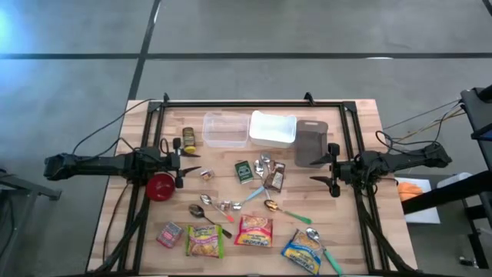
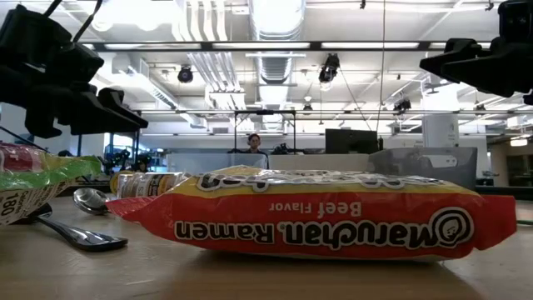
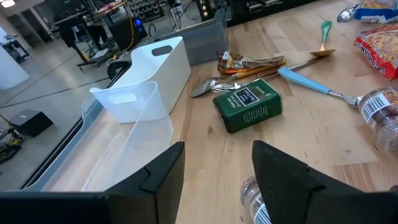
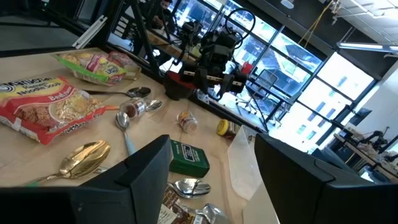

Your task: Pick & Place Food Item

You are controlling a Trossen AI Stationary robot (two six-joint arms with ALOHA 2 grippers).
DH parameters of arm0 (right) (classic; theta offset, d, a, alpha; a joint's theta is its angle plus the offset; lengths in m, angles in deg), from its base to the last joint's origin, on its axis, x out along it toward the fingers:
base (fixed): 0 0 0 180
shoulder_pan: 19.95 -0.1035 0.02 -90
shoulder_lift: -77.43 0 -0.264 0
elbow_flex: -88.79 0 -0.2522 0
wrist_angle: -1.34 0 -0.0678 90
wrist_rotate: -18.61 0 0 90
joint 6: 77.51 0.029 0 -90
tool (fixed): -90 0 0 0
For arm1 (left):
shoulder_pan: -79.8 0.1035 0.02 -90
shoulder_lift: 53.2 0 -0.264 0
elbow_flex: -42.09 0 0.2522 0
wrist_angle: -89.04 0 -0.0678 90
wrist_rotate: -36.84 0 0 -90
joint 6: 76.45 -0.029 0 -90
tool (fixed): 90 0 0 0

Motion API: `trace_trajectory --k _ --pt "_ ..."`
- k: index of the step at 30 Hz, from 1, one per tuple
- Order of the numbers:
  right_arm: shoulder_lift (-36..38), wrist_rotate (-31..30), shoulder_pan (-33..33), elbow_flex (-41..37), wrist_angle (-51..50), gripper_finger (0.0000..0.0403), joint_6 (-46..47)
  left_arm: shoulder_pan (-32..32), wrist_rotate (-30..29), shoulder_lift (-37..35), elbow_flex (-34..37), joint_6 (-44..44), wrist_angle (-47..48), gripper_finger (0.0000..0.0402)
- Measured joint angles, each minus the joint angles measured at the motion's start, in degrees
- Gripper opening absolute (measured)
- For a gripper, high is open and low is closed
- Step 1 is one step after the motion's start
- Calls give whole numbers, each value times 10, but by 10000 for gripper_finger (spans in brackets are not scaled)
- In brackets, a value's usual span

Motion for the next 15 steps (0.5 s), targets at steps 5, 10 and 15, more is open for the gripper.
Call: trace_trajectory --k 5,10,15 --pt "0 0 0 0 0 233 0 0 0 0 0 0 0 189" --pt "0 0 0 0 0 233 -2 0 0 0 0 0 0 189" --pt "0 0 0 0 0 233 -3 0 0 0 0 0 0 189"
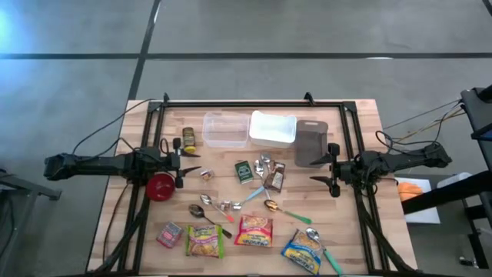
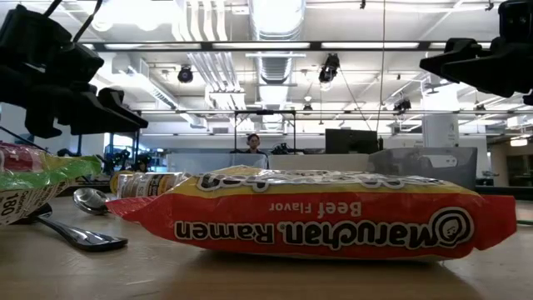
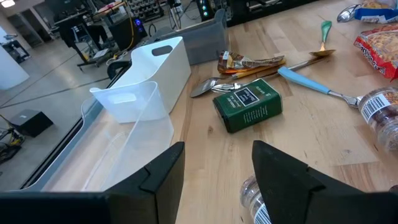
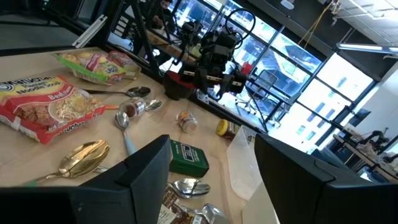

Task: Pick & Place Food Item
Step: Put the top brown seasoning bottle into the black bin

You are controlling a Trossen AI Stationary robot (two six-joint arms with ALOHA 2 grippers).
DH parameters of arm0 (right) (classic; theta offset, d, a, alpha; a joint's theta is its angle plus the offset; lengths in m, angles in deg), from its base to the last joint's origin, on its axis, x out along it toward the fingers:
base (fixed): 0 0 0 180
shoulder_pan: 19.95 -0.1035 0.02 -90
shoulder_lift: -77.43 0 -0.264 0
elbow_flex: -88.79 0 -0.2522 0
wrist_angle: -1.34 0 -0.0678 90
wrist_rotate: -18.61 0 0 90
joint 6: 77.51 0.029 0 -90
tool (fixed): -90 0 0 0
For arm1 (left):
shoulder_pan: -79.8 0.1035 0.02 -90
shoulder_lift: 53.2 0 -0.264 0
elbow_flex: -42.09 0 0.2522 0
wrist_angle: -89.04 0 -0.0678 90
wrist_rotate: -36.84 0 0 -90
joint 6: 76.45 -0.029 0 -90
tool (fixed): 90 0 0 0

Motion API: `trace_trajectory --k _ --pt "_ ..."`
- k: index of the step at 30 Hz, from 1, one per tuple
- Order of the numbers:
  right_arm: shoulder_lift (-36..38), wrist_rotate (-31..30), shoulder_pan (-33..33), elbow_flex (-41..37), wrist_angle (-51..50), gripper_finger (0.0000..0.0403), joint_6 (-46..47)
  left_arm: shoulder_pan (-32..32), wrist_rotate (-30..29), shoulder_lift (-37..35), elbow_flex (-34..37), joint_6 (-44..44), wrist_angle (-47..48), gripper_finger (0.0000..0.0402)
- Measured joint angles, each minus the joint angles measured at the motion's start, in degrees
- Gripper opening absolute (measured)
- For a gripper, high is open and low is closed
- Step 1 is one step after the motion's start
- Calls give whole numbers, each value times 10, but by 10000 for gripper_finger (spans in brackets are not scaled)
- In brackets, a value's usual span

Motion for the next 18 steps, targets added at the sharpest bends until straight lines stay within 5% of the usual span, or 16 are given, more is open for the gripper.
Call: trace_trajectory --k 18 --pt "0 0 0 0 0 233 -20 0 0 0 0 -3 -1 189"
